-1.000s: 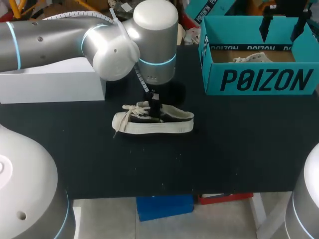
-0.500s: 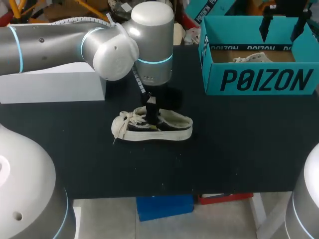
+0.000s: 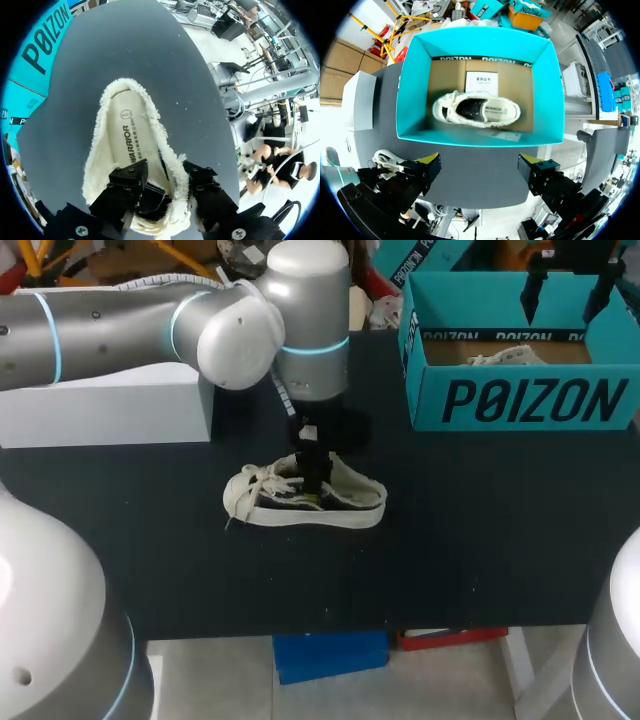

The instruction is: Take the shoe out of the shoebox, open the shoe tongue, remove and reinsert the insole, then place the shoe into the shoebox

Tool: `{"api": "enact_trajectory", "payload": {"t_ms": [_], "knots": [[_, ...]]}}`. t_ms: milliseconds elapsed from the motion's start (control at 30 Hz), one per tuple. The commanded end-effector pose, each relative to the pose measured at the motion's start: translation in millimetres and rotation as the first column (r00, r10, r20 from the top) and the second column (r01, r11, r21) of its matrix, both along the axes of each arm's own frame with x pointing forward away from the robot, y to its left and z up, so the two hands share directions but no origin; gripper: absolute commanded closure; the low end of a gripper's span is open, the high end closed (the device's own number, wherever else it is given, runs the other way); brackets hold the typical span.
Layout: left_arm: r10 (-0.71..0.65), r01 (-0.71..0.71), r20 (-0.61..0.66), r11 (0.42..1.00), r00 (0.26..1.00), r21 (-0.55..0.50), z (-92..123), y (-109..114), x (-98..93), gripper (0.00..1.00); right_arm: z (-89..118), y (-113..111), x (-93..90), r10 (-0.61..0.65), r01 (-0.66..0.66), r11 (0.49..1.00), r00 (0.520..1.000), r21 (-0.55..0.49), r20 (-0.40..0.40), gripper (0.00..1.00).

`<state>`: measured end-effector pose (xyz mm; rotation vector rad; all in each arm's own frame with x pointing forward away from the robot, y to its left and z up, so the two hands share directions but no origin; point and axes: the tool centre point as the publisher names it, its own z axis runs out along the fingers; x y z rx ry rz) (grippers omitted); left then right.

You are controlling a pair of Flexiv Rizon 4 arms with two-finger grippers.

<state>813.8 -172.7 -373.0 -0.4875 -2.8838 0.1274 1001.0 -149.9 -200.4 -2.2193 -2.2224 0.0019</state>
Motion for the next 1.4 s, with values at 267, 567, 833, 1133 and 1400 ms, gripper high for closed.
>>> {"api": "enact_trajectory", "payload": {"t_ms": [267, 567, 833, 1133, 1400], "knots": [[-0.064, 0.05, -0.034, 0.947, 0.997, -0.317, 109, 40, 6.4, 0.0, 0, 0, -0.2, -0.001, 0.001, 1.0, 1.0, 0.0, 0.0, 0.0], [0.025, -0.015, 0.013, 0.843, 1.0, -0.537, 138, 101, 19.4, 0.0, 0, 0, -0.2, -0.001, 0.001, 1.0, 1.0, 0.0, 0.0, 0.0], [0.026, -0.011, 0.02, 0.839, 0.999, -0.544, 140, 106, 19.0, 0.0, 0, 0, -0.2, -0.001, 0.001, 1.0, 1.0, 0.0, 0.0, 0.0], [0.026, -0.011, 0.02, 0.839, 0.999, -0.544, 140, 106, 19.0, 0.0, 0, 0, -0.2, -0.001, 0.001, 1.0, 1.0, 0.0, 0.0, 0.0], [0.135, -0.24, -0.207, 0.717, 0.969, -0.654, 124, 134, -0.2, 0.0, 0, 0, -0.2, -0.001, 0.001, 1.0, 1.0, 0.0, 0.0, 0.0]]}}
